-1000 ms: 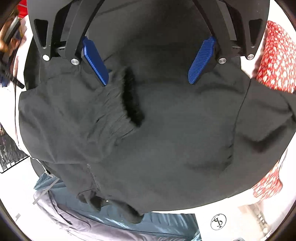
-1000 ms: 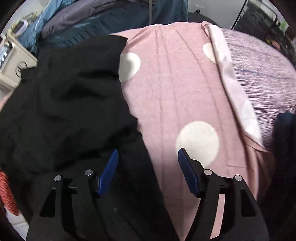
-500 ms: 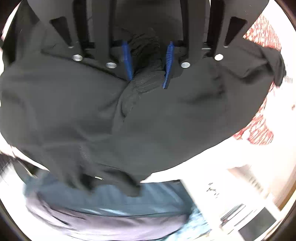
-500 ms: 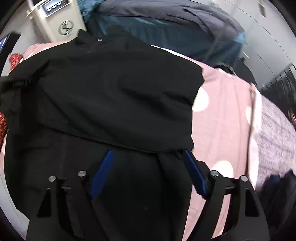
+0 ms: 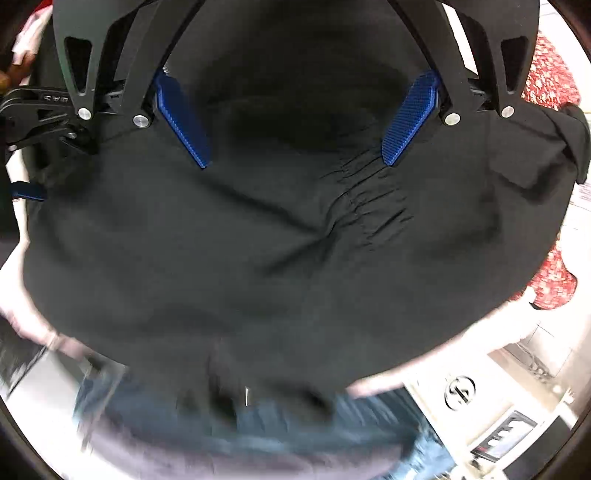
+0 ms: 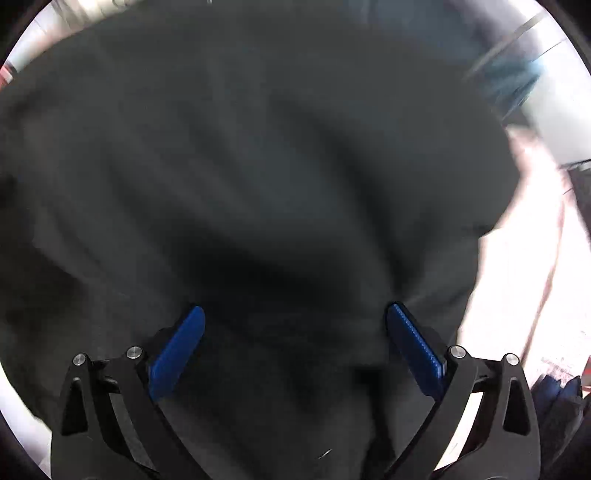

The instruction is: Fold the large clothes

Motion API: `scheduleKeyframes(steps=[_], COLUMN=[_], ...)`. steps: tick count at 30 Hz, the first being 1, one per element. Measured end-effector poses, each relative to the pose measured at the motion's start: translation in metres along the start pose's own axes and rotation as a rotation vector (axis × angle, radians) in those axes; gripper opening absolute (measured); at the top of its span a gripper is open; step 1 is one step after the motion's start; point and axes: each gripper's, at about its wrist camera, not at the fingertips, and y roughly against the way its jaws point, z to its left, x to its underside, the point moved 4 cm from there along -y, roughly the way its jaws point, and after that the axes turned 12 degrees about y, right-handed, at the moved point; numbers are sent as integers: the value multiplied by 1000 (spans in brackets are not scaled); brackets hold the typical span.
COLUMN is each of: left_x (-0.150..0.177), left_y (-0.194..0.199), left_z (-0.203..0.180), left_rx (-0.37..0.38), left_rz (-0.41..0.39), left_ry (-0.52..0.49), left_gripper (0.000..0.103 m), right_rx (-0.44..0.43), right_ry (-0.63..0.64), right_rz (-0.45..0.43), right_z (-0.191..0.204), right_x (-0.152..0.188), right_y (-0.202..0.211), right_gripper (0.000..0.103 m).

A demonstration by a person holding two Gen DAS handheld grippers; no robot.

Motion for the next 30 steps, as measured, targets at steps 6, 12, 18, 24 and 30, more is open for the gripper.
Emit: scheduleKeyframes(steps=[6, 12, 18, 24, 30], left_x=[-2, -3, 1, 38, 69], left_y=[-45, -56, -54, -36, 22], left_z=[11, 16, 19, 17, 35], left_rx=[56, 131, 118, 120, 194], left_rz=[144, 124, 103, 55, 11], left_ry=[116, 128, 154, 151, 228], left_gripper=[98, 99, 99, 98, 97], right_rx=[-39, -40, -27, -3, -1], right_ry=[-47, -102, -97, -92, -100], right_rz=[-3, -36, -53, -74, -139], right_z=[-6, -7, -3, 6, 30], right_x=[-6, -6, 4, 11, 32], right_y=[-2, -2, -2, 1, 36], right_gripper=[99, 99, 99, 98, 98])
